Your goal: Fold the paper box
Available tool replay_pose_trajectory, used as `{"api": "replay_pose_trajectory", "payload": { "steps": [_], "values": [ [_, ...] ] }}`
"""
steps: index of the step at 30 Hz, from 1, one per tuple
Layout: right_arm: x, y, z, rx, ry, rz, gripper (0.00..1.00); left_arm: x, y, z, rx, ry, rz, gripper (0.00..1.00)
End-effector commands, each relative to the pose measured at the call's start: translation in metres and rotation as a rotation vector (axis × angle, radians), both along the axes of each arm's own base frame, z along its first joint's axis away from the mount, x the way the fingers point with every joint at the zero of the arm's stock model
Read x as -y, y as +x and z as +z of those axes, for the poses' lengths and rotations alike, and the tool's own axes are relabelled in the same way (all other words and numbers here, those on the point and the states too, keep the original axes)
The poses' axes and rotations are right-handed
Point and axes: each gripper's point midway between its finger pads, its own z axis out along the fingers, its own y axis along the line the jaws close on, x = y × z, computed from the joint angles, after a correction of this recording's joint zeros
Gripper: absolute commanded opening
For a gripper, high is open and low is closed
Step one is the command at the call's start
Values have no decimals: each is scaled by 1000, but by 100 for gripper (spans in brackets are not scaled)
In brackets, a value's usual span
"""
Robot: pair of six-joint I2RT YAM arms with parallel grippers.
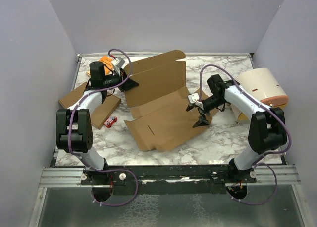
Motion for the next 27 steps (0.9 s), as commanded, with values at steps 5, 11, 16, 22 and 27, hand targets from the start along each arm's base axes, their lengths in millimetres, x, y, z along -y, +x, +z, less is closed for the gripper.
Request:
{"api": "replay_pose_trajectory", "payload": {
  "steps": [5,11,16,22,27],
  "values": [
    [-2,-4,35,-49,21,-15,93,1,-3,15,46,-4,10,0],
    [17,114,35,38,-54,-561,95,0,-7,23,86,1,11,0],
    [46,180,25,-46,-59,-933,100,-1,-11,35,141,5,15,0],
    [59,208,3,-173,-42,-1032,100,-5,-17,56,195,-18,27,0],
    [63,216,-6,-289,-9,-992,100,-10,-19,68,219,-41,37,0]
  ]
}}
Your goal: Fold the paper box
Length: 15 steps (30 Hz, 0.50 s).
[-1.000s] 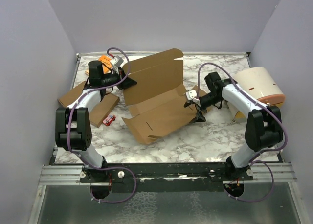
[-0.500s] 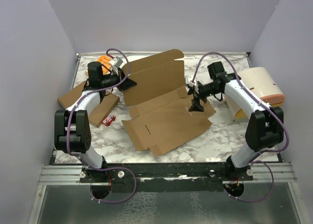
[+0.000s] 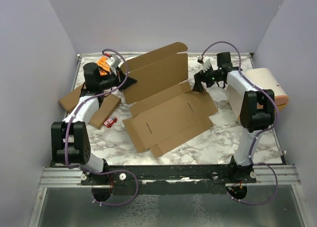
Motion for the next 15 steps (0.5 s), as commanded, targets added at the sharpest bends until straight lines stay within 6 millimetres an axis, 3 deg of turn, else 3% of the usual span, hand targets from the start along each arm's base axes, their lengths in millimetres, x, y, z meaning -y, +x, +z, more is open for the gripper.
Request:
{"api": "replay_pose_trajectory", "payload": {
  "steps": [1,8,12,15],
  "values": [
    [2,20,11,-37,117,-19,100,-8,-2,28,93,-22,13,0],
    [-2,10,-1,-102,161,64,97,-12,-4,38,119,-34,18,0],
    [-9,8,-12,-148,197,98,85,-13,-6,43,137,-36,14,0],
    [-14,6,-10,-178,226,147,64,-13,-6,44,145,-34,14,0]
  ]
}}
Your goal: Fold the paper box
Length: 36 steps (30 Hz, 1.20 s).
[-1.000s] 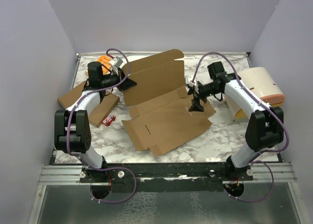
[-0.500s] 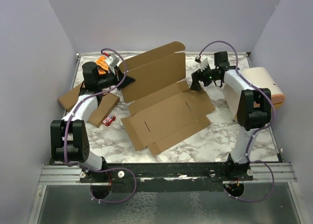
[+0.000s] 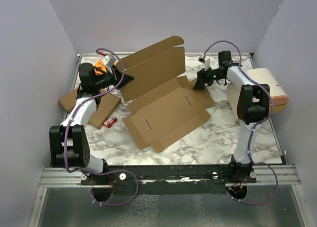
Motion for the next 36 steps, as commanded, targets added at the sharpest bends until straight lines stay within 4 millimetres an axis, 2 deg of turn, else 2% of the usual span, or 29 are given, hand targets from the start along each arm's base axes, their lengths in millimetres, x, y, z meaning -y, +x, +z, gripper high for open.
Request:
{"api": "replay_pose_trajectory", "payload": {
  "steps": [1,4,6,10,15,19,23,27,29,30,33,36],
  "values": [
    [-16,-10,4,-56,90,106,57,-1,-7,21,87,-1,-19,0],
    [-18,-10,18,-17,98,121,24,-6,-5,27,107,0,-5,0],
    [-18,-9,30,12,101,121,11,-13,-3,35,123,-8,13,0],
    [-23,-9,61,85,138,147,9,-24,-2,67,201,-25,38,0],
    [-29,-1,91,144,172,160,8,-24,-3,108,296,-20,35,0],
    [-37,13,112,198,195,133,3,-22,-7,140,376,-11,22,0],
    [-53,37,151,386,237,98,2,-12,-17,162,440,-6,-10,0],
    [-68,47,185,578,341,60,1,0,-30,172,473,0,-47,0],
    [-74,46,190,660,399,54,1,5,-33,168,474,19,-59,0],
    [-76,44,185,666,424,53,1,8,-32,161,462,38,-61,0],
    [-81,44,155,639,450,45,1,17,-31,134,428,76,-96,0],
    [-81,39,132,646,445,37,1,24,-35,117,388,67,-118,0]
  ]
}}
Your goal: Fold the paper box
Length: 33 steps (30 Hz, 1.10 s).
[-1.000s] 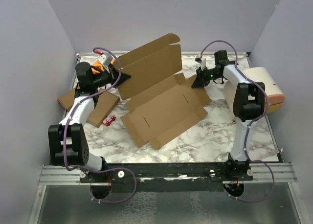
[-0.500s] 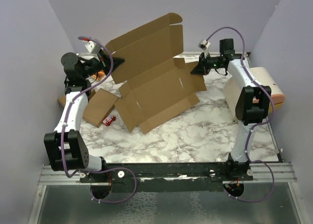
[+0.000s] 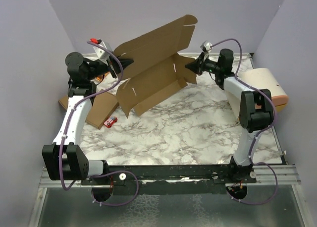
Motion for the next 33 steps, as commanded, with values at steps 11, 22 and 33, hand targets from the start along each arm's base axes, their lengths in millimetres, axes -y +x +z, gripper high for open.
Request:
{"api": "replay_pose_trajectory", "payload": {
  "steps": [11,22,33],
  "values": [
    [-4,-36,-27,137,35,45,28,15,-18,-71,-140,42,-37,0],
    [6,-55,-26,64,-145,76,41,11,-9,-71,-125,87,31,0],
    [34,-58,-58,-88,-390,38,42,11,0,-58,-94,90,39,0]
  ]
}}
